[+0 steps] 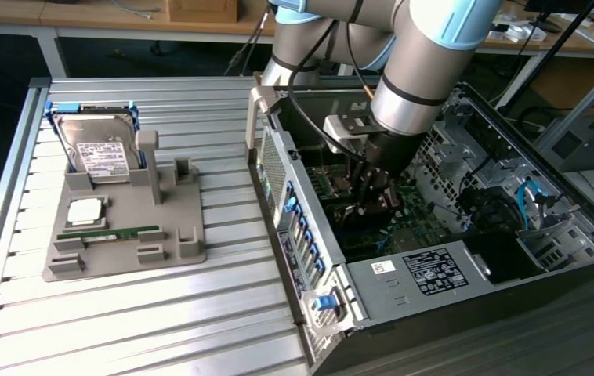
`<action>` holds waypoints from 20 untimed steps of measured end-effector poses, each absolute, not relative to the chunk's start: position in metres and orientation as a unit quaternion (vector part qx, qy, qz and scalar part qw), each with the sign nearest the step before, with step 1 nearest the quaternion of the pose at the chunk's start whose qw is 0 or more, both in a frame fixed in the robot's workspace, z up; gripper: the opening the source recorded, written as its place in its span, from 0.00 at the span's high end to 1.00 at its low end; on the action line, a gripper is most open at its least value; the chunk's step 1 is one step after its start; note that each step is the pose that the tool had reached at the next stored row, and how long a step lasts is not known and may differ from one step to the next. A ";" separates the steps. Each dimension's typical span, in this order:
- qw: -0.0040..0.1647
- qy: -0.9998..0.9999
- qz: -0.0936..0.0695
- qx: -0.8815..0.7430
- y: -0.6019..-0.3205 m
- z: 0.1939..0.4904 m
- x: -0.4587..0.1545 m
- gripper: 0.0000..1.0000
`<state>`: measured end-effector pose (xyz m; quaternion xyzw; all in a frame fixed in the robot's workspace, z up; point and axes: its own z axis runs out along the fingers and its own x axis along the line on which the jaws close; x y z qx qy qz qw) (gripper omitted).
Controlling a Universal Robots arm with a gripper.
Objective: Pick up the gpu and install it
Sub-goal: 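Insert the gpu into the slot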
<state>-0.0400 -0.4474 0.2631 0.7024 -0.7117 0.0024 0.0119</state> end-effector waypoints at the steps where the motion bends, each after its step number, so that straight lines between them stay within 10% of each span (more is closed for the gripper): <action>1: 0.011 -0.712 0.002 0.702 -0.447 0.263 -0.040 0.73; 20: 0.012 -0.712 0.002 0.702 -0.448 0.260 -0.040 0.73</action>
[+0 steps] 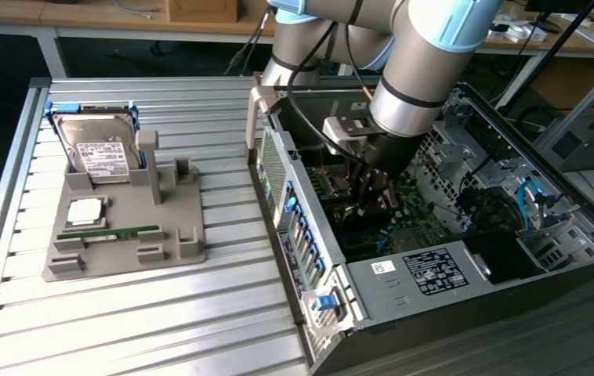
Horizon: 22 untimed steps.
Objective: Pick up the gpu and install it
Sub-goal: 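Insert the gpu into the slot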
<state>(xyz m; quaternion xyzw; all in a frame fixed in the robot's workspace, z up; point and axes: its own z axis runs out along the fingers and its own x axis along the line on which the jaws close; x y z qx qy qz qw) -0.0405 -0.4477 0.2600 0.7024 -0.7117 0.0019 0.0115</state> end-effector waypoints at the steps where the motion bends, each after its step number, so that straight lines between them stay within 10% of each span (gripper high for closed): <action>1: 0.012 -0.712 0.002 0.702 -0.448 0.259 -0.040 0.73; 22: 0.011 -0.712 0.002 0.702 -0.448 0.258 -0.040 0.73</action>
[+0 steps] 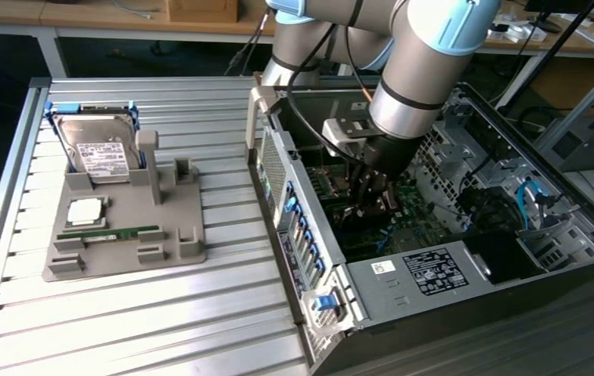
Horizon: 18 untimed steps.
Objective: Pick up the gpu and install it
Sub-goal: 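Insert the gpu into the slot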
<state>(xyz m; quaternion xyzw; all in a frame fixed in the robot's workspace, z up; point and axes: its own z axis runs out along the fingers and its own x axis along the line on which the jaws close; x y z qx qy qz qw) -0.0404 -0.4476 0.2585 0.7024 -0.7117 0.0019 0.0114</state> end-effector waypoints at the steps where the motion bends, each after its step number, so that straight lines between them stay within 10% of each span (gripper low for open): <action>1: 0.011 -0.712 0.002 0.702 -0.448 0.258 -0.040 0.73; 18: 0.011 -0.712 0.002 0.702 -0.447 0.256 -0.040 0.72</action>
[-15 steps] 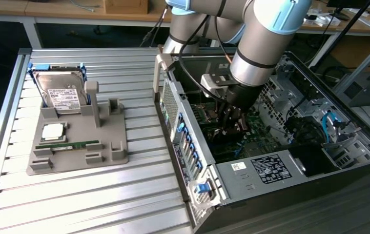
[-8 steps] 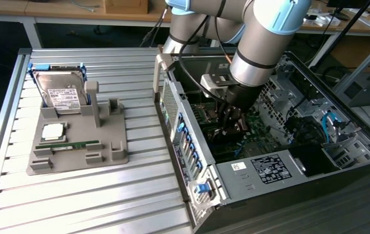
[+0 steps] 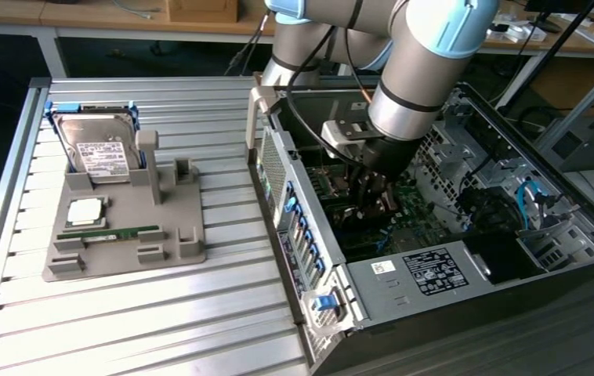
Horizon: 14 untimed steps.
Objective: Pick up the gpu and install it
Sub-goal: 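Insert the gpu into the slot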
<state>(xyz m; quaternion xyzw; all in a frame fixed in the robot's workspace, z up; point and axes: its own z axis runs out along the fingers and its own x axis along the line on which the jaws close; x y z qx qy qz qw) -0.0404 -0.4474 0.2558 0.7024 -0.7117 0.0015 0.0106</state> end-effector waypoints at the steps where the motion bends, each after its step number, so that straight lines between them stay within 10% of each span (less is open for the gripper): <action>1: 0.011 -0.712 0.002 0.702 -0.447 0.256 -0.040 0.72; 5: 0.011 -0.712 0.002 0.702 -0.448 0.256 -0.040 0.48; 14: 0.013 -0.712 0.005 0.702 -0.448 0.264 -0.041 0.42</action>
